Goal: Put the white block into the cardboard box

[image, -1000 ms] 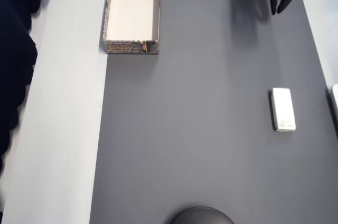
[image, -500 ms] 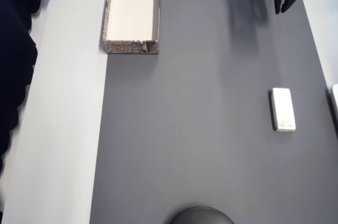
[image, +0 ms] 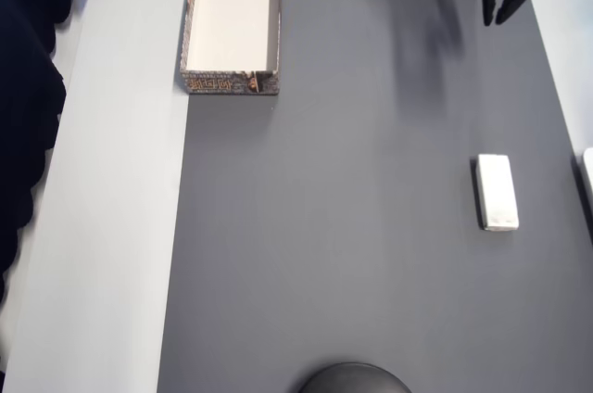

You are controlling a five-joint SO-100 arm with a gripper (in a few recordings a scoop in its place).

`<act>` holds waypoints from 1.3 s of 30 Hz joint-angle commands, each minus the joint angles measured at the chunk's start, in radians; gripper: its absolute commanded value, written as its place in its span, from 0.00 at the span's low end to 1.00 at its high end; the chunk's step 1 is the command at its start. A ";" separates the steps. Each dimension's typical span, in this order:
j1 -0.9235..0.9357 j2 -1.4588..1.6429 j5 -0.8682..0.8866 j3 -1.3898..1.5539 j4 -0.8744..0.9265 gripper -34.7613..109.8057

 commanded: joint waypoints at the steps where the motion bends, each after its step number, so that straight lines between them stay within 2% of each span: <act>1: 0.009 -0.028 0.023 -0.098 -0.020 0.23; 6: 0.031 -0.091 0.092 -0.160 -0.011 0.23; 20: 0.043 -0.368 0.117 -0.413 -0.002 0.23; 25: 0.031 -0.538 0.110 -0.571 0.018 0.23; 31: 0.003 -0.591 0.051 -0.597 0.003 0.23; 39: 0.034 -0.761 0.149 -0.819 0.077 0.23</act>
